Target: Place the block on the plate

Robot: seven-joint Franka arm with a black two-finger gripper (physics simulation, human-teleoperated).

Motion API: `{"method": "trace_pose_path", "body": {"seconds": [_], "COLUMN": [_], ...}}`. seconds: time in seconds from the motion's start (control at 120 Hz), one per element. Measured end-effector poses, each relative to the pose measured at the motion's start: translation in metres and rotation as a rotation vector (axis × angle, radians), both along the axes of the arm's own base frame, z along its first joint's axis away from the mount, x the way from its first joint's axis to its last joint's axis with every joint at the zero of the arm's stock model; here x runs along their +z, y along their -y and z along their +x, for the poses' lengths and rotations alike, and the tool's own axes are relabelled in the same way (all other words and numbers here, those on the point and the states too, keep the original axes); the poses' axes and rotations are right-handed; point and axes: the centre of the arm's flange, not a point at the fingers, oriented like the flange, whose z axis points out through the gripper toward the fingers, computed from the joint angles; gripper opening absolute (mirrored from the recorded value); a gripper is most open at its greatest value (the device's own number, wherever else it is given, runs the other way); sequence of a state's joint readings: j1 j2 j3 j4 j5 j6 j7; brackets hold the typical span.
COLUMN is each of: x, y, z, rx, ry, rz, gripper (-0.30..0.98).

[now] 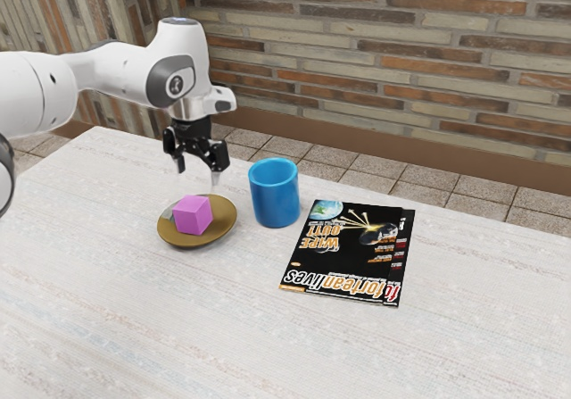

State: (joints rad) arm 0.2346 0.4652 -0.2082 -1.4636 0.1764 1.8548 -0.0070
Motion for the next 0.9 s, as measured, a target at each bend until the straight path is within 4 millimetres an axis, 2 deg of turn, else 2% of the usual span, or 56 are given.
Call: {"method": "trace_pose_path", "body": {"seconds": [0.258,0.483,0.733,0.9], "x": [0.063,0.117,0.169,0.193], "y": [0.012,-0.028,-0.046,-0.056], "z": [-0.017,-0.052,-0.091,-0.106], "rx": [-0.020,0.067,0.113,0.135], "ry": [0.038,0.058,0.101,0.116], "rz": [0.001,0.033,0.043,0.049], "gripper": [0.69,0.69,0.69,0.69]}}
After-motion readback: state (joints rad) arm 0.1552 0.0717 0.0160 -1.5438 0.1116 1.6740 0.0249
